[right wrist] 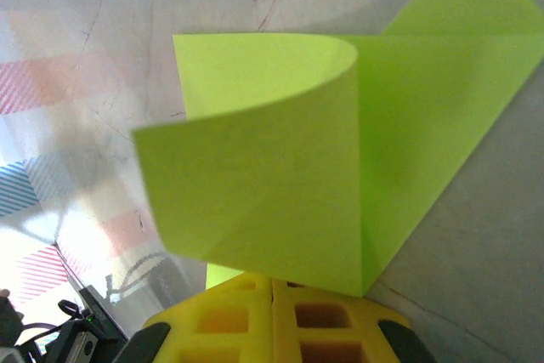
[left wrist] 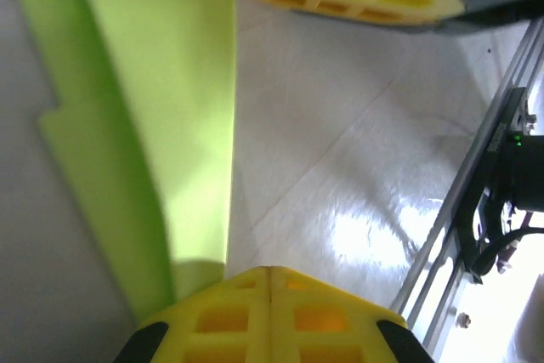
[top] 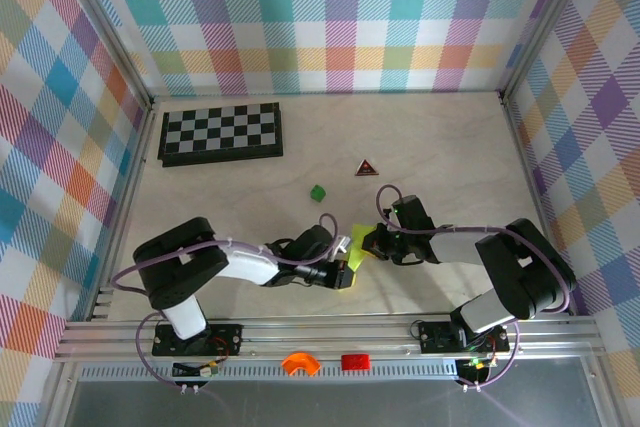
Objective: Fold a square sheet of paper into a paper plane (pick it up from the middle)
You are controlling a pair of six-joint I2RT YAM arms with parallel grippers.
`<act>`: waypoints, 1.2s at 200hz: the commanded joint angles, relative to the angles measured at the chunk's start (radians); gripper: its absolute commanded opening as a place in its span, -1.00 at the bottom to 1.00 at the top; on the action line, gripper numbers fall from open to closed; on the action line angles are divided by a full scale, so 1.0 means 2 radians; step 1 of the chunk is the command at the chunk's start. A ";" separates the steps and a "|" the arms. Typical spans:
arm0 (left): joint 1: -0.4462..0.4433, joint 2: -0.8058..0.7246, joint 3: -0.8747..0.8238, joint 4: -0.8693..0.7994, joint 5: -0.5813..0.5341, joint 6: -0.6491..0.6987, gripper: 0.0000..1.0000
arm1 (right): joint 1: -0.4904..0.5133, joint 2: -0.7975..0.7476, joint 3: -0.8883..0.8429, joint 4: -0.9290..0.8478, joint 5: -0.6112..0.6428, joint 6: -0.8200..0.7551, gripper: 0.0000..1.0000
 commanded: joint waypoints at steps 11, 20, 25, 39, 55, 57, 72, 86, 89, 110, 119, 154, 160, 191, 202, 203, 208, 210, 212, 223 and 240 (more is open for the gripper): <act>-0.016 -0.027 -0.068 -0.046 0.019 -0.028 -1.00 | -0.004 0.023 -0.031 -0.091 0.068 0.000 -1.00; -0.018 -0.035 -0.076 -0.049 0.018 -0.028 -1.00 | -0.004 0.024 -0.031 -0.091 0.068 0.001 -1.00; -0.019 -0.037 -0.079 -0.053 0.017 -0.027 -1.00 | -0.004 0.025 -0.031 -0.091 0.068 0.001 -1.00; -0.021 -0.044 -0.086 -0.065 0.012 -0.026 -1.00 | -0.004 0.029 -0.028 -0.091 0.067 0.000 -1.00; -0.022 -0.070 -0.097 -0.078 -0.003 -0.031 -1.00 | -0.004 0.031 -0.024 -0.092 0.065 0.000 -1.00; -0.022 -0.075 -0.098 -0.080 -0.003 -0.031 -1.00 | -0.004 0.031 -0.024 -0.092 0.064 0.000 -1.00; -0.022 -0.123 -0.095 -0.112 -0.022 -0.031 -1.00 | -0.004 0.028 -0.021 -0.094 0.065 0.001 -1.00; -0.022 -0.163 -0.074 -0.151 -0.045 -0.019 -1.00 | -0.004 0.026 -0.020 -0.096 0.065 0.002 -1.00; -0.021 -0.170 -0.067 -0.160 -0.050 -0.015 -1.00 | -0.004 0.027 -0.019 -0.097 0.065 0.002 -1.00; -0.006 -0.166 -0.018 -0.175 -0.054 0.003 -1.00 | -0.004 0.030 -0.016 -0.098 0.063 0.002 -1.00; 0.007 -0.147 0.000 -0.158 -0.039 0.005 -1.00 | -0.004 0.031 -0.016 -0.095 0.060 0.004 -1.00; 0.038 -0.041 0.079 -0.118 0.009 0.013 -1.00 | -0.004 0.029 -0.008 -0.100 0.056 0.001 -1.00; 0.037 -0.024 0.091 -0.117 0.011 0.015 -1.00 | -0.004 0.029 -0.007 -0.102 0.056 0.001 -1.00; 0.038 0.045 0.132 -0.105 0.014 0.021 -1.00 | -0.004 0.025 -0.001 -0.108 0.056 -0.001 -1.00; 0.039 0.062 0.139 -0.107 0.008 0.023 -1.00 | -0.004 0.025 0.002 -0.110 0.054 -0.003 -1.00; 0.039 0.063 0.139 -0.107 0.007 0.023 -1.00 | -0.004 0.025 0.002 -0.111 0.054 -0.003 -1.00; 0.039 0.068 0.140 -0.109 0.005 0.024 -1.00 | -0.004 0.025 0.003 -0.111 0.053 -0.004 -1.00; 0.039 0.069 0.141 -0.110 0.005 0.024 -1.00 | -0.004 0.025 0.003 -0.111 0.053 -0.004 -1.00; 0.039 0.071 0.141 -0.111 0.005 0.026 -1.00 | -0.004 0.024 0.003 -0.112 0.053 -0.004 -1.00; 0.038 0.077 0.141 -0.123 0.003 0.030 -1.00 | -0.004 0.021 0.003 -0.115 0.051 -0.005 -1.00; 0.039 0.077 0.121 -0.138 -0.004 0.031 -1.00 | -0.004 0.010 0.003 -0.123 0.052 -0.007 -1.00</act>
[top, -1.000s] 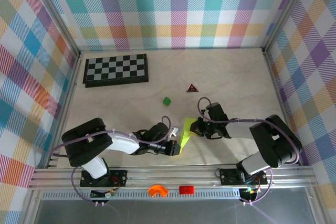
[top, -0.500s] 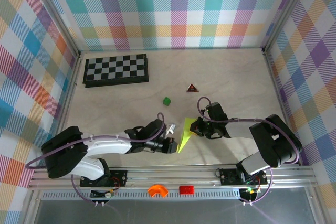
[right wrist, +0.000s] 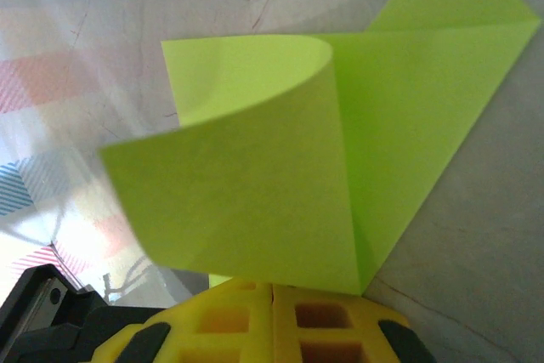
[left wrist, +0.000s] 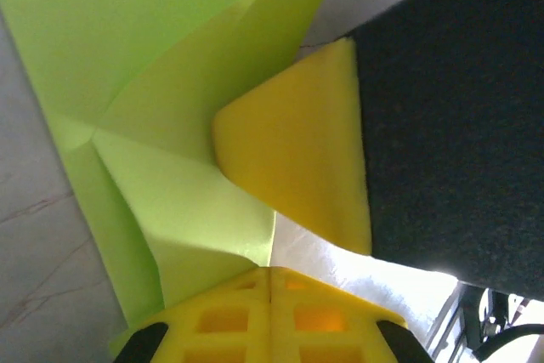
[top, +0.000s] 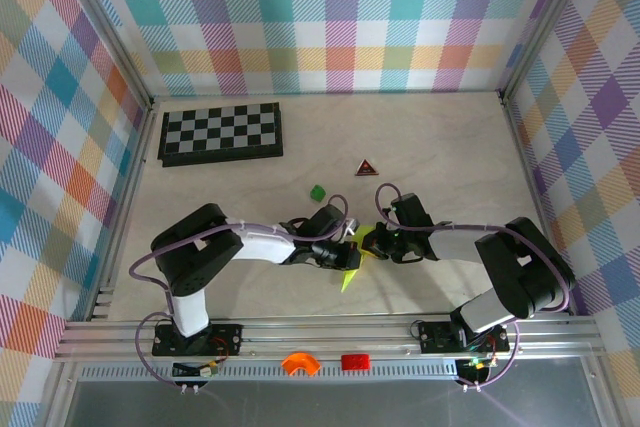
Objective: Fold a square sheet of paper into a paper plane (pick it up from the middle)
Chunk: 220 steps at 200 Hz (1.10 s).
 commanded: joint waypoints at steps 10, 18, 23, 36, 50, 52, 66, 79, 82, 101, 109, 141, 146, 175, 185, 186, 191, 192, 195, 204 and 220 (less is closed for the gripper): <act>0.002 0.007 -0.035 -0.020 -0.003 0.013 -1.00 | -0.003 -0.004 -0.013 -0.095 0.052 -0.012 -1.00; 0.001 0.003 -0.055 -0.012 -0.001 0.007 -1.00 | -0.004 -0.014 -0.010 -0.100 0.052 -0.015 -0.99; 0.002 0.002 -0.068 -0.004 0.000 0.002 -1.00 | -0.004 -0.021 -0.006 -0.106 0.052 -0.020 -0.98; 0.002 -0.001 -0.099 0.015 0.005 -0.008 -1.00 | -0.004 -0.044 0.007 -0.125 0.058 -0.028 -0.95; 0.002 -0.005 -0.127 0.040 0.009 -0.019 -1.00 | -0.004 -0.070 0.022 -0.148 0.067 -0.036 -0.92; 0.002 -0.006 -0.130 0.043 0.010 -0.020 -1.00 | -0.004 -0.075 0.023 -0.148 0.067 -0.037 -0.92; 0.002 -0.010 -0.143 0.052 0.015 -0.023 -1.00 | -0.004 -0.099 0.029 -0.149 0.064 -0.043 -0.90; 0.002 -0.012 -0.145 0.052 0.014 -0.023 -1.00 | -0.004 -0.113 0.029 -0.142 0.056 -0.044 -0.90; 0.002 -0.012 -0.144 0.051 0.014 -0.023 -1.00 | -0.004 -0.115 0.028 -0.139 0.052 -0.044 -0.90; 0.002 -0.013 -0.139 0.044 0.010 -0.022 -1.00 | 0.002 -0.117 0.015 -0.099 0.026 -0.028 -0.92; 0.002 -0.012 -0.135 0.042 0.009 -0.022 -1.00 | 0.009 -0.114 0.008 -0.078 0.020 -0.018 -0.93; 0.002 -0.001 -0.125 0.044 0.010 -0.024 -1.00 | 0.059 -0.082 0.024 -0.065 0.034 -0.014 -0.95; 0.002 0.000 -0.126 0.047 0.010 -0.026 -1.00 | 0.061 -0.074 0.025 -0.065 0.036 -0.013 -0.94; 0.002 0.003 -0.126 0.047 0.012 -0.030 -1.00 | 0.059 -0.035 0.026 -0.083 0.062 -0.026 -0.98; 0.002 0.001 -0.128 0.046 0.012 -0.030 -1.00 | 0.048 -0.026 0.025 -0.091 0.072 -0.033 -1.00; 0.002 0.001 -0.128 0.046 0.012 -0.029 -1.00 | 0.046 -0.025 0.024 -0.090 0.071 -0.034 -1.00; 0.002 0.001 -0.129 0.046 0.012 -0.030 -1.00 | 0.035 -0.020 0.021 -0.085 0.066 -0.035 -1.00; 0.002 0.001 -0.129 0.046 0.012 -0.030 -1.00 | 0.033 -0.020 0.020 -0.084 0.064 -0.035 -1.00; 0.002 0.001 -0.130 0.045 0.012 -0.030 -1.00 | 0.026 -0.017 0.017 -0.079 0.060 -0.035 -1.00; 0.002 0.000 -0.132 0.043 0.013 -0.030 -1.00 | 0.004 -0.012 0.009 -0.065 0.048 -0.035 -1.00; 0.001 0.002 -0.135 0.044 0.014 -0.030 -1.00 | -0.025 -0.008 0.006 -0.060 0.038 -0.045 -1.00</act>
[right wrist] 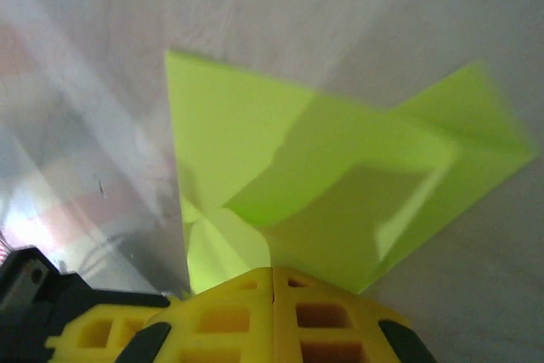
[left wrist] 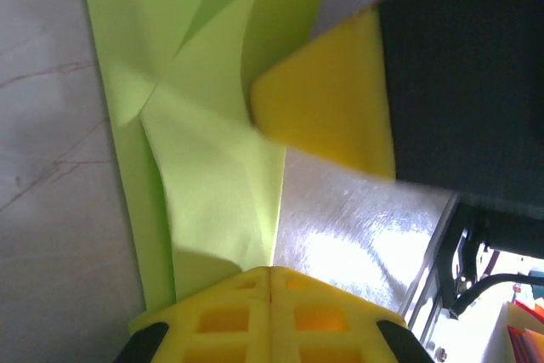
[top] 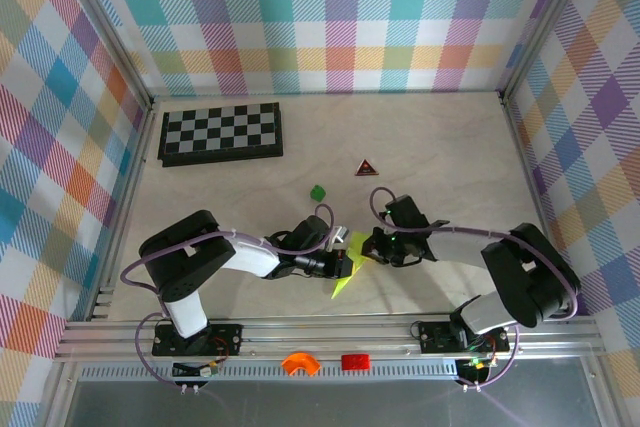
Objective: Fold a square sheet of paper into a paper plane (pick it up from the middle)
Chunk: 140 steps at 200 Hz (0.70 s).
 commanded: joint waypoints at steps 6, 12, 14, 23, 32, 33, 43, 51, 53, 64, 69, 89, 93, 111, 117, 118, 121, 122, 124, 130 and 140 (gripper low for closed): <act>0.000 0.034 -0.028 -0.089 -0.009 0.001 -1.00 | -0.051 0.016 -0.007 0.005 0.012 -0.023 -1.00; 0.000 0.034 -0.030 -0.089 -0.009 0.001 -1.00 | -0.058 0.021 -0.004 0.004 0.011 -0.028 -1.00; 0.000 0.034 -0.030 -0.089 -0.009 0.001 -1.00 | -0.061 0.022 -0.003 0.004 0.011 -0.029 -0.99; 0.000 0.035 -0.030 -0.088 -0.009 0.001 -1.00 | -0.073 0.030 0.002 0.004 0.004 -0.034 -0.99; 0.000 0.038 -0.031 -0.089 -0.007 0.001 -1.00 | -0.086 0.040 0.007 0.005 -0.005 -0.040 -0.99; 0.000 0.038 -0.031 -0.089 -0.006 0.001 -1.00 | -0.087 0.041 0.008 0.005 -0.005 -0.040 -1.00; 0.000 0.039 -0.031 -0.088 -0.005 0.001 -1.00 | -0.098 0.048 0.012 0.006 -0.008 -0.042 -1.00; 0.000 0.039 -0.032 -0.088 -0.004 0.001 -1.00 | -0.105 0.051 0.014 0.007 -0.010 -0.043 -0.99; 0.000 0.040 -0.033 -0.088 -0.005 0.001 -1.00 | -0.107 0.051 0.015 0.007 -0.010 -0.044 -0.99; 0.000 0.039 -0.034 -0.088 -0.005 0.000 -1.00 | -0.115 0.055 0.019 0.008 -0.010 -0.046 -0.99; 0.000 0.039 -0.034 -0.088 -0.005 0.000 -1.00 | -0.118 0.057 0.021 0.006 -0.009 -0.046 -0.99; 0.000 0.037 -0.035 -0.089 -0.007 0.000 -1.00 | -0.135 0.060 0.022 0.003 -0.008 -0.047 -0.99; 0.000 0.037 -0.035 -0.089 -0.008 0.000 -1.00 | -0.138 0.060 0.022 0.003 -0.008 -0.047 -0.99; 0.000 0.036 -0.035 -0.092 -0.011 0.000 -1.00 | -0.149 0.058 0.023 -0.002 -0.004 -0.048 -0.99; 0.000 0.036 -0.034 -0.092 -0.011 0.000 -1.00 | -0.151 0.058 0.024 -0.004 -0.002 -0.049 -0.99; 0.000 0.036 -0.034 -0.092 -0.011 0.000 -1.00 | -0.152 0.058 0.025 -0.005 -0.001 -0.049 -0.99; 0.000 0.037 -0.034 -0.092 -0.011 0.001 -1.00 | -0.153 0.057 0.025 -0.009 0.000 -0.050 -0.98; 0.000 0.037 -0.034 -0.092 -0.011 0.000 -1.00 | -0.154 0.057 0.026 -0.009 0.001 -0.050 -0.98; 0.000 0.036 -0.034 -0.092 -0.011 0.001 -1.00 | -0.155 0.057 0.026 -0.011 0.001 -0.050 -0.98; 0.000 0.037 -0.034 -0.092 -0.011 0.001 -1.00 | -0.157 0.056 0.026 -0.012 0.002 -0.051 -0.98; 0.000 0.038 -0.033 -0.093 -0.011 0.001 -1.00 | -0.160 0.052 0.029 -0.017 0.006 -0.050 -0.97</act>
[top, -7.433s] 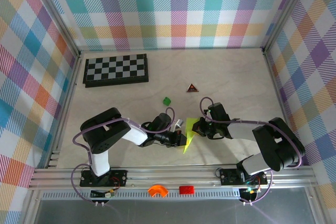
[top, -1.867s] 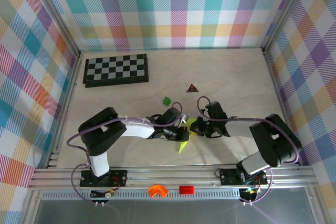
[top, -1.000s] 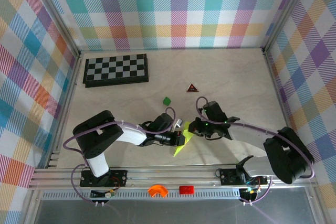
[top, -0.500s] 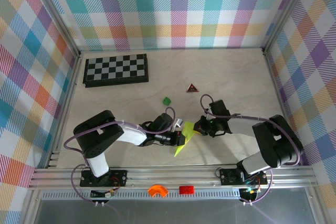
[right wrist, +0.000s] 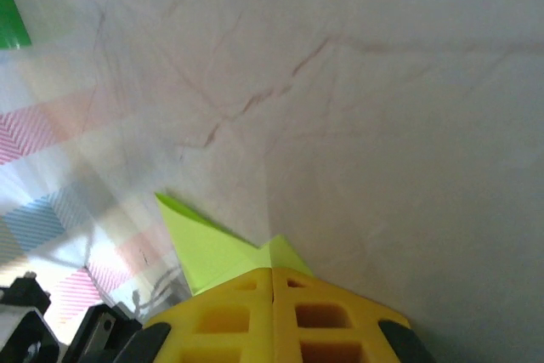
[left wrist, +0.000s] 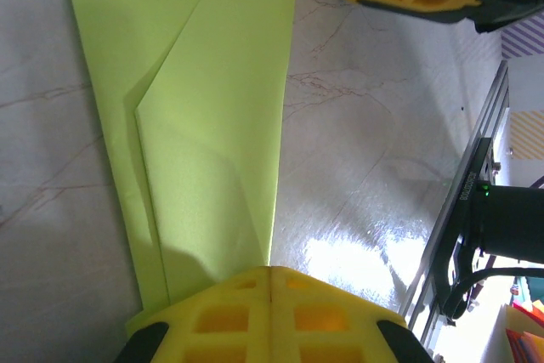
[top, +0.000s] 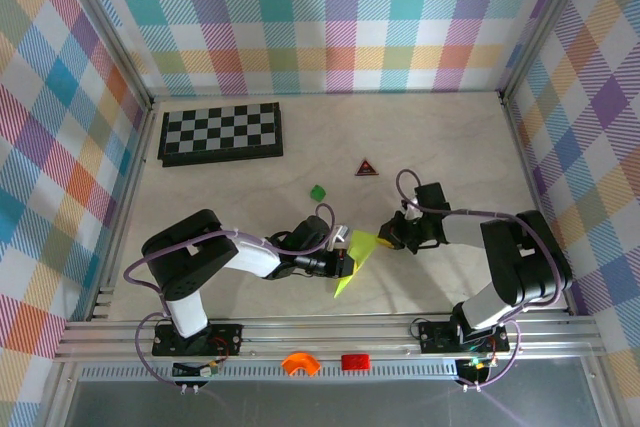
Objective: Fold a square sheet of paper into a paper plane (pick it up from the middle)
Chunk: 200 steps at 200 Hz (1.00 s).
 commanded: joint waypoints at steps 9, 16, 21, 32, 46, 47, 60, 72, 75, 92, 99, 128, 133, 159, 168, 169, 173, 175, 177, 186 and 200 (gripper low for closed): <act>0.000 0.030 -0.031 -0.116 -0.010 0.002 -1.00 | -0.023 -0.002 0.011 -0.022 0.089 -0.013 -0.97; 0.000 0.030 -0.031 -0.116 -0.010 0.002 -1.00 | -0.023 -0.010 0.012 -0.027 0.092 -0.012 -0.97; 0.000 0.030 -0.031 -0.117 -0.010 0.002 -1.00 | -0.023 -0.017 0.012 -0.032 0.095 -0.011 -0.96; 0.000 0.028 -0.031 -0.117 -0.011 0.003 -1.00 | -0.023 -0.036 0.011 -0.037 0.099 -0.010 -0.95; 0.000 0.026 -0.032 -0.116 -0.013 0.002 -1.00 | -0.023 -0.062 0.009 -0.039 0.087 -0.012 -0.93; 0.000 0.026 -0.032 -0.116 -0.014 0.002 -1.00 | -0.022 -0.064 0.009 -0.039 0.086 -0.012 -0.93; 0.000 0.024 -0.034 -0.116 -0.015 0.001 -1.00 | -0.020 -0.084 0.004 -0.034 0.072 -0.007 -0.92; 0.000 0.022 -0.034 -0.116 -0.017 0.002 -1.00 | -0.012 -0.098 -0.005 -0.020 0.061 0.007 -0.91; 0.000 0.021 -0.035 -0.116 -0.017 0.002 -1.00 | -0.008 -0.101 -0.008 -0.015 0.060 0.010 -0.91; 0.000 0.022 -0.032 -0.117 -0.020 0.000 -1.00 | 0.025 -0.106 -0.022 0.016 0.056 0.032 -0.88; 0.000 0.023 -0.031 -0.115 -0.020 0.000 -1.00 | 0.042 -0.100 -0.024 0.030 0.054 0.040 -0.87; 0.000 0.024 -0.020 -0.115 -0.018 -0.005 -1.00 | 0.092 -0.037 -0.006 0.038 0.055 0.042 -0.92; 0.000 0.024 -0.018 -0.115 -0.017 -0.006 -1.00 | 0.092 -0.026 -0.005 0.029 0.061 0.042 -0.95; -0.001 -0.002 0.005 -0.145 -0.007 -0.008 -1.00 | 0.092 0.010 -0.010 0.000 0.088 0.025 -1.00; -0.001 -0.018 0.016 -0.163 -0.007 -0.007 -1.00 | 0.091 0.018 -0.018 0.005 0.094 0.025 -1.00; -0.001 -0.020 0.018 -0.166 -0.007 -0.006 -1.00 | 0.091 0.019 -0.019 0.005 0.094 0.026 -1.00; -0.001 -0.027 0.024 -0.174 -0.007 -0.004 -1.00 | 0.091 0.022 -0.022 0.009 0.096 0.027 -1.00; -0.001 -0.031 0.027 -0.178 -0.006 -0.003 -1.00 | 0.090 0.023 -0.024 0.010 0.096 0.027 -1.00; -0.002 -0.034 0.031 -0.181 -0.006 -0.003 -1.00 | 0.089 0.024 -0.025 0.011 0.096 0.027 -1.00; -0.002 -0.047 0.046 -0.195 -0.007 0.002 -1.00 | 0.089 0.032 -0.029 0.017 0.094 0.028 -1.00; -0.003 -0.053 0.073 -0.216 -0.008 0.014 -0.97 | 0.087 0.038 -0.029 0.019 0.093 0.026 -1.00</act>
